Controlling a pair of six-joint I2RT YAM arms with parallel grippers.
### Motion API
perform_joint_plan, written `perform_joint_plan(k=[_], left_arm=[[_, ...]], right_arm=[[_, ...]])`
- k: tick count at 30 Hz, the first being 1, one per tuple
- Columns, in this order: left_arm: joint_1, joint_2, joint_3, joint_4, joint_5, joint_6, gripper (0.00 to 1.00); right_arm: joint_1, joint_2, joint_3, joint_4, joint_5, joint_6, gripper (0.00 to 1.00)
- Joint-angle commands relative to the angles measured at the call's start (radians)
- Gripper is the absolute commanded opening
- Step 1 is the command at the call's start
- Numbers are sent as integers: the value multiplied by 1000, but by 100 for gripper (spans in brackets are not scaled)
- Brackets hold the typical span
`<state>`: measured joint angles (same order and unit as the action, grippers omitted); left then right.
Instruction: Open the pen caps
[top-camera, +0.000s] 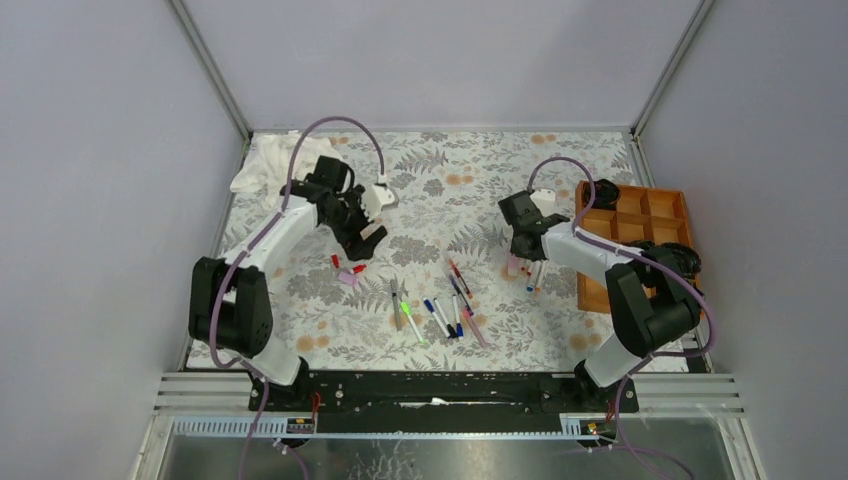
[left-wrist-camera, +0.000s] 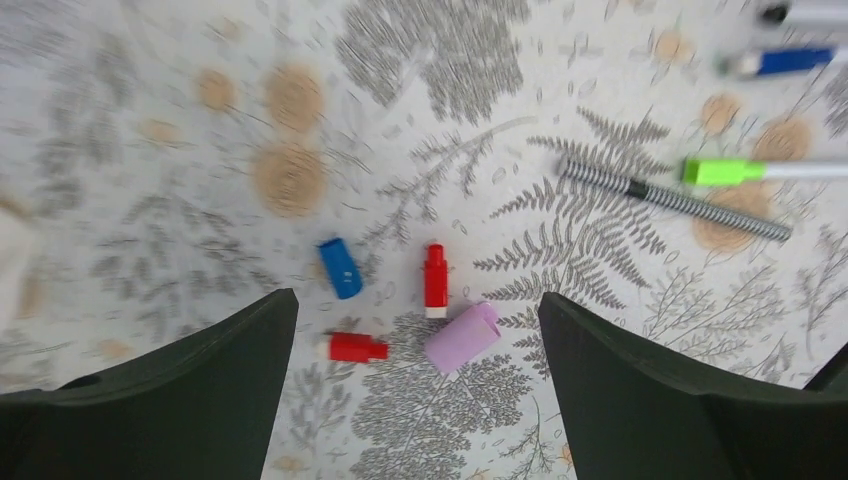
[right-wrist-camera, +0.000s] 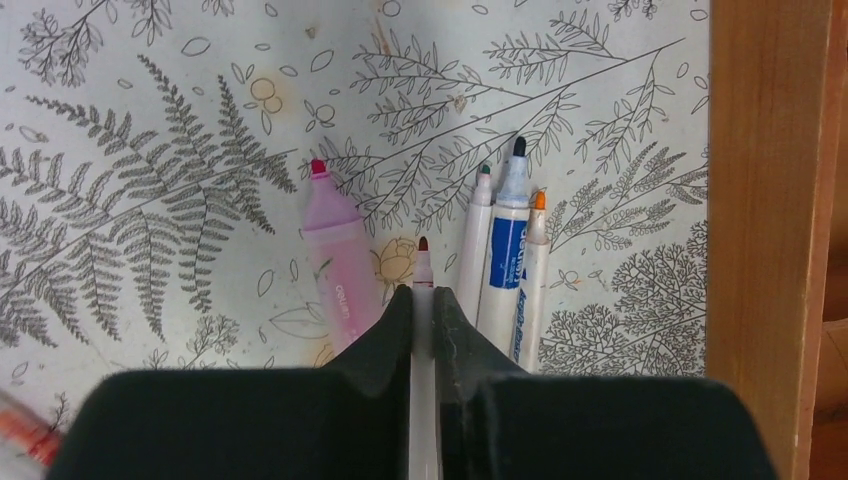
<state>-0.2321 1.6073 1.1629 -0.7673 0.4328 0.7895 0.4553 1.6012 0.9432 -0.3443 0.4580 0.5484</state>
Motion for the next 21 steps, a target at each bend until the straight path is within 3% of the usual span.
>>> perform_joint_plan(k=[1,7,11,16,21], left_arm=[[16,-85,135,-112,67,-92,99],[61,-137,195,-128,59,-180,98],[108,-162,198,-80,10,-278,98],[158,-171,204,-82,10,-292,99],[169,-176,217,-106,59,-293,98]], right_arm=[[-12,29,6,48,87,3,13],[-16,58,11,44,45,-2,37],[-15,24,1,48,23,-7,39],[-13,-75,12,30,-49,-24,43],[102,-188,-6,56,-176,-89,49]])
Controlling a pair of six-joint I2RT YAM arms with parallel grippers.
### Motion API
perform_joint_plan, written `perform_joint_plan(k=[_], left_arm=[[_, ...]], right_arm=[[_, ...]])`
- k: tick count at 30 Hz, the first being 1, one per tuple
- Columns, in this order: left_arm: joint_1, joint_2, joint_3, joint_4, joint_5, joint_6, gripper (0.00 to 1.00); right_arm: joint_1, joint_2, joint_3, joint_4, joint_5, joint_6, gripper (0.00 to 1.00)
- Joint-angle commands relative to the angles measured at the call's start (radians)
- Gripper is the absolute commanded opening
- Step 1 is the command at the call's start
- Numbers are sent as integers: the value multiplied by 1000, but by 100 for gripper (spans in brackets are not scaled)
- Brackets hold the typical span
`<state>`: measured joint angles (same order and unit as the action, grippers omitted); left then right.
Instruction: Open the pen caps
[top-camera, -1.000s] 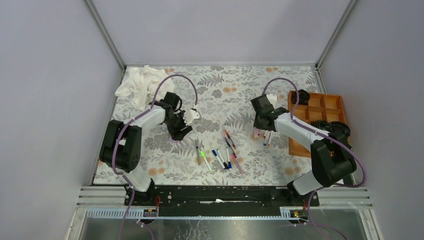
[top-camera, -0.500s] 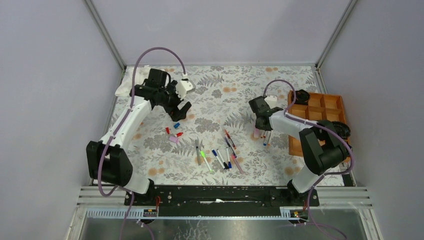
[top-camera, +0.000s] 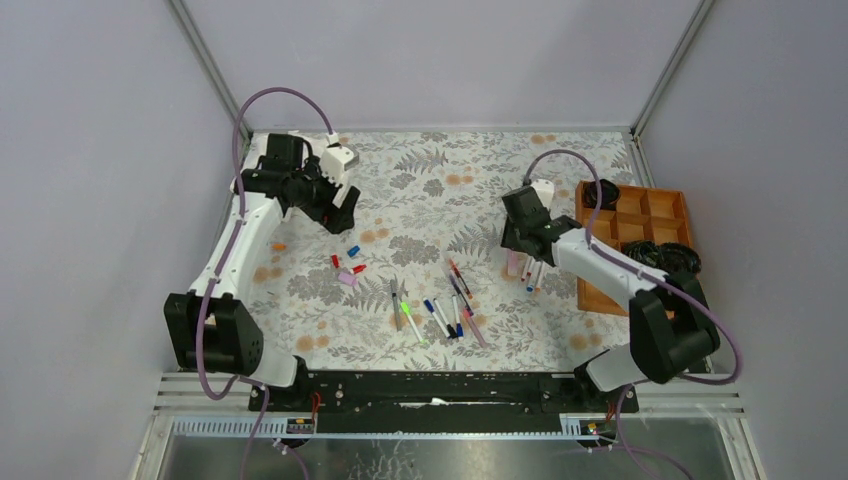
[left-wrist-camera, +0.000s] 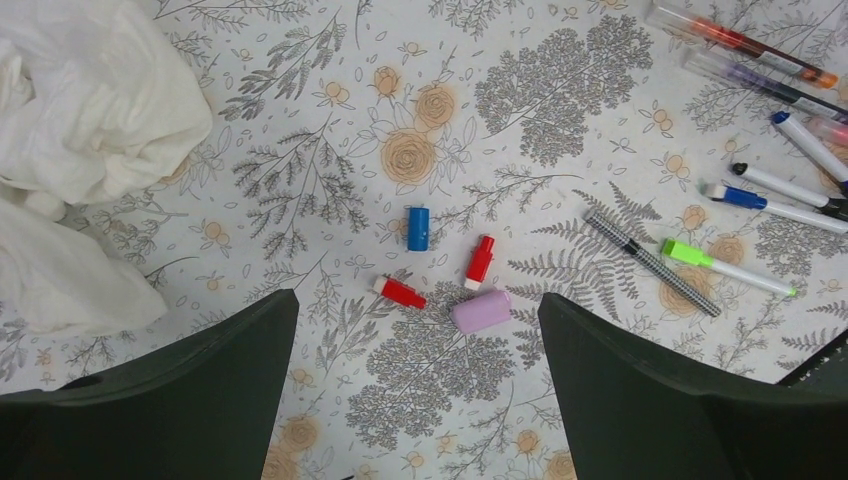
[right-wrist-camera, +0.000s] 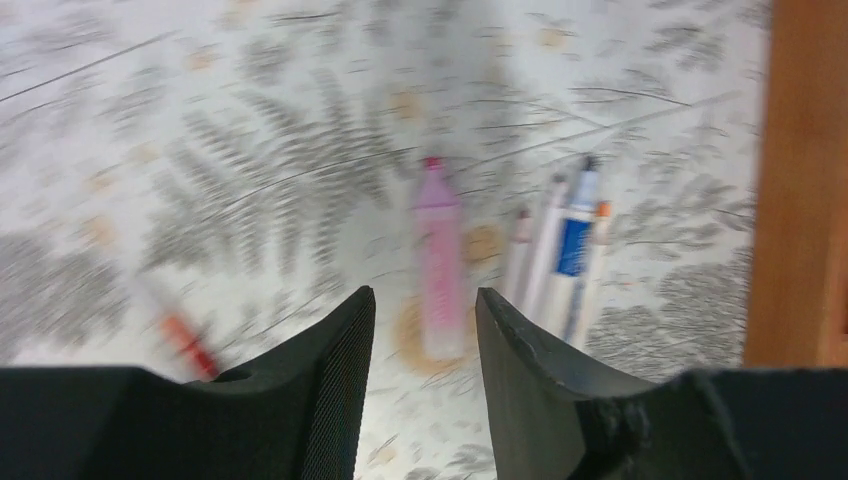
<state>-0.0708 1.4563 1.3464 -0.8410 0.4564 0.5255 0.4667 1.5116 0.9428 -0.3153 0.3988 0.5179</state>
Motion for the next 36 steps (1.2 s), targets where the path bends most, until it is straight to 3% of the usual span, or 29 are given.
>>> perform_joint_plan(k=[1,8,14,22,36], left_arm=[[9,-28,35,-38,49,-32,98],[8,-50,-20,-44,148,-22,98],[8,-73,-33,-93,175,18,98],[8,-90,-39,-134,224,58,96],[8,-82,-36,-171,272,89,91]], right_arm=[[111,-98,-3,29,-165,-70,49],[283,32,34,67,-323,-101,37],[303,161,106,77,-355,-111,35],[303,231,135,61,-292,-123,27],[302,250,144,26,-197,-154,24]])
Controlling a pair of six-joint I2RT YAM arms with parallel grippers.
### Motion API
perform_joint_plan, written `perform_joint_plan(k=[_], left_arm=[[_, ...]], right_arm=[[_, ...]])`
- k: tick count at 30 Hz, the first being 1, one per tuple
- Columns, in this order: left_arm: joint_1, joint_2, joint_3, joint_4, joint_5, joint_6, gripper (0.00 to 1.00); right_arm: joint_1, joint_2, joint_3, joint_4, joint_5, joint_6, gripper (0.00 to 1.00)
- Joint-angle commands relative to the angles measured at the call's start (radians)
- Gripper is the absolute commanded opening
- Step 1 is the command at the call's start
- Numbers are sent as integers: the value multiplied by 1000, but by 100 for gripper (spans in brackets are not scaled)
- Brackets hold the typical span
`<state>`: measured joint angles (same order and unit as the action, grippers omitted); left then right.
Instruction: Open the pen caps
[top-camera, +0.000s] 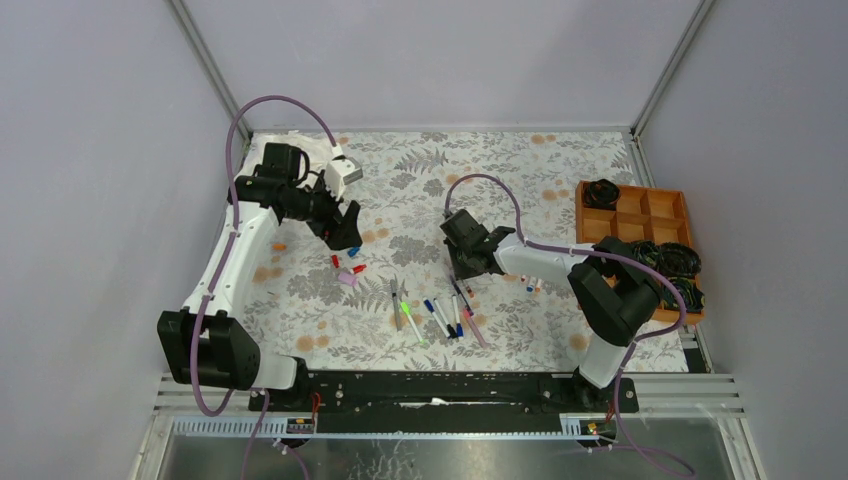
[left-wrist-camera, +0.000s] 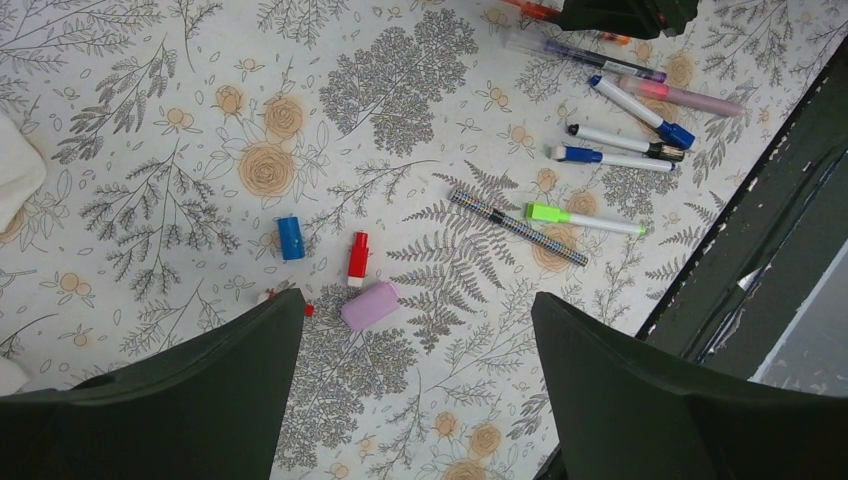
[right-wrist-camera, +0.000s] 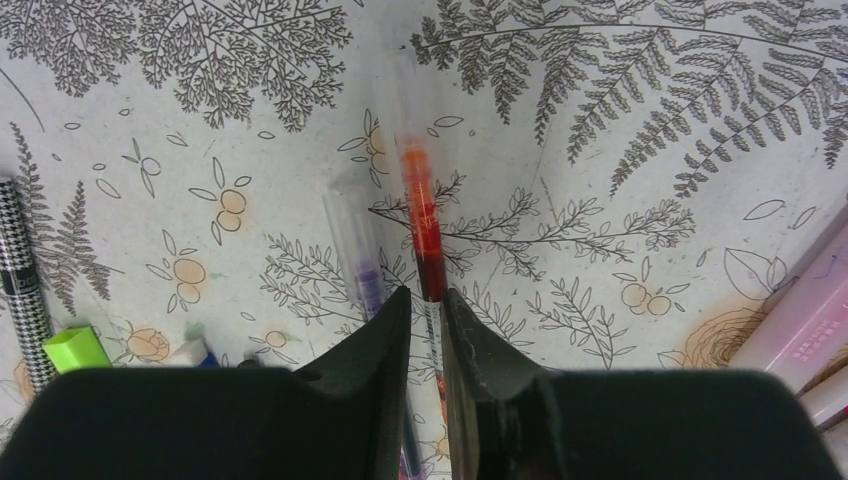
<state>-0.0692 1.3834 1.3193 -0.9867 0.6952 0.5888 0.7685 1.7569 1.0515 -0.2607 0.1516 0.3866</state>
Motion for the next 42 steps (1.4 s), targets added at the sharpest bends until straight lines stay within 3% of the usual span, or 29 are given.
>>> perform_joint_plan(k=[1,21,24,28,31,36,42], left_arm=[[6,-8,-9,-29,36,28,91],[6,2,6,-70,55,70,90],[5,10,13,-74,74,72,90],[4,12,9,-84,106,97,90],[3,6,-12,-124,164,192,91],[-15,-28,-71,-144,213,338,95],[-68,-62,-96,-174,253,466,96]], right_arm=[[2,3,37,-30,47,-25,24],[2,51,-13,-22,8,-34,32],[0,52,-23,-24,34,-34,26],[0,18,2,-39,39,-41,3],[-1,-45,48,-55,14,-68,0],[-31,-128,149,-116,-155,-115,0],[-92,-139,230,-157,-706,-101,0]])
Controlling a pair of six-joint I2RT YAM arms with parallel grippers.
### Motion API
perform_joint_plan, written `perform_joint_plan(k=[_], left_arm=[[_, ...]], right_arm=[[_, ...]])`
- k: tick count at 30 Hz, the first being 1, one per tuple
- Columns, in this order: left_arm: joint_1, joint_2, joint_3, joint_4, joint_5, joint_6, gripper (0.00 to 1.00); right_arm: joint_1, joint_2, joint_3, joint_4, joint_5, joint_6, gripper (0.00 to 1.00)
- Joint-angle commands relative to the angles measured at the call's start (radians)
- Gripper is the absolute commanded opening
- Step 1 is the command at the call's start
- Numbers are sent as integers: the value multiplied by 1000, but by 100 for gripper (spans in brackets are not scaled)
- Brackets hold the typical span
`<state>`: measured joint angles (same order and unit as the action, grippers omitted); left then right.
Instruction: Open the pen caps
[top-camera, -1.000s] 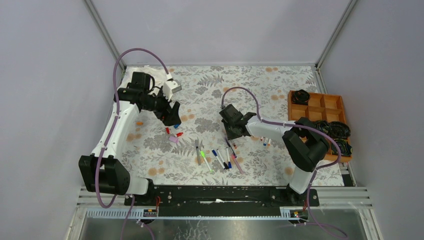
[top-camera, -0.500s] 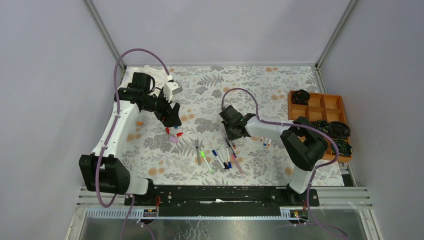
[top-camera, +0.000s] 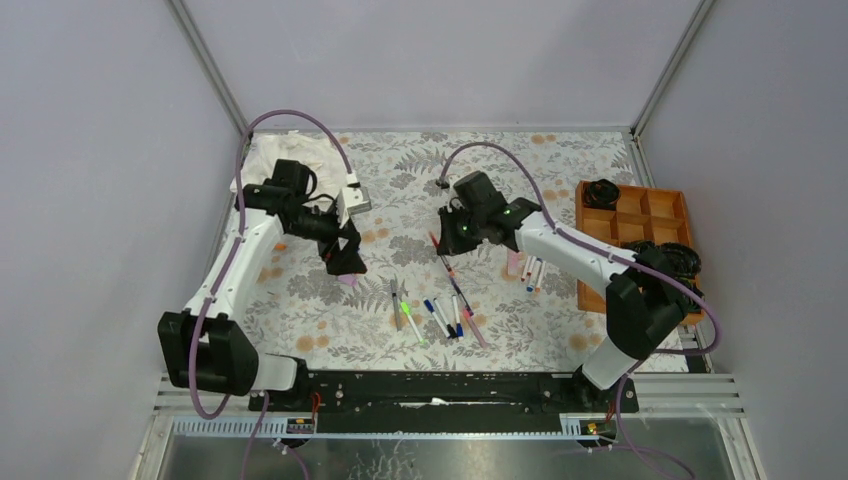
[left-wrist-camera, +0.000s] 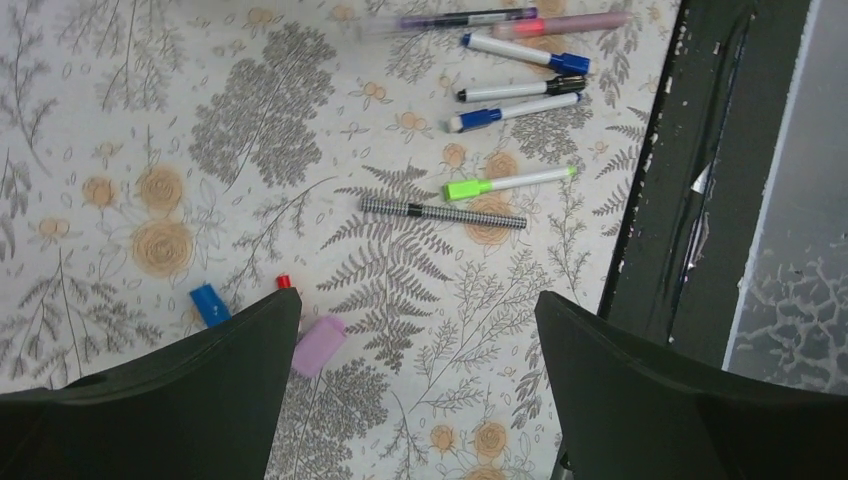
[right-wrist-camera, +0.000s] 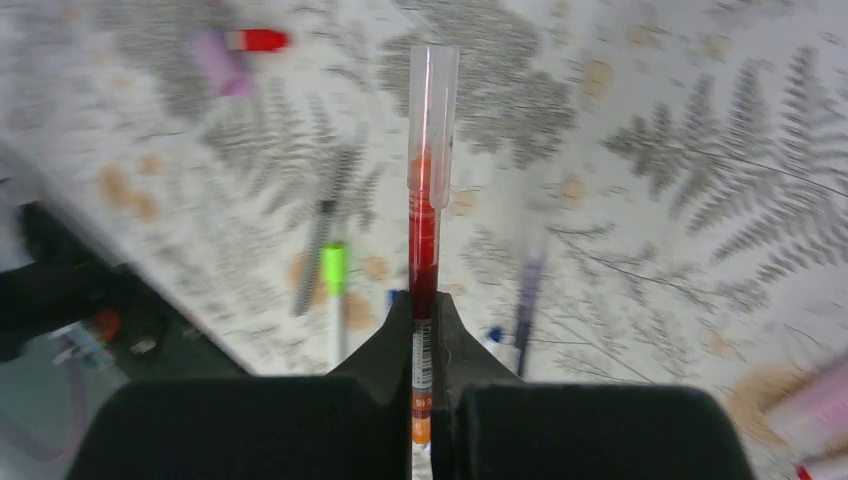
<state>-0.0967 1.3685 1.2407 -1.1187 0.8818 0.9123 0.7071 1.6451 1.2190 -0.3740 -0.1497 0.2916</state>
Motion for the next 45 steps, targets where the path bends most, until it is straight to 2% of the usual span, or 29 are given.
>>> perform_joint_plan(k=[1,6,13,20,23,33,34,35,36,37,39,45], left_arm=[[-60,-53,-22,-42,65,163,96],[-110,-51,-45,-20,73,217,96],[-192,-21,-51,-25,52,262,90],[-271,-23,-89,35,13,220,79],[-288,-17,-89,37,1,219,69],[-337,-10,-105,37,-58,220,22],[-339,-10,-104,37,-61,217,15],[-342,-5,-103,37,-66,212,4],[-345,-2,-100,37,-69,209,0],[-346,1,-97,38,-72,203,0],[-347,7,-91,37,-81,195,0],[-346,6,-83,38,-101,193,0]], right_arm=[[-31,-13,77,-49,-521,2,0],[-28,63,81,-17,-865,59,0],[-23,92,65,103,-1044,142,0],[-4,152,113,57,-1080,118,0],[-3,172,122,42,-1072,107,0],[-3,188,105,135,-1048,188,1],[-3,189,98,151,-1044,208,4],[-2,191,88,191,-1042,233,9],[0,190,77,224,-1038,263,17],[3,193,67,253,-1033,287,23],[13,202,55,282,-1028,316,29],[45,231,54,276,-1018,320,31]])
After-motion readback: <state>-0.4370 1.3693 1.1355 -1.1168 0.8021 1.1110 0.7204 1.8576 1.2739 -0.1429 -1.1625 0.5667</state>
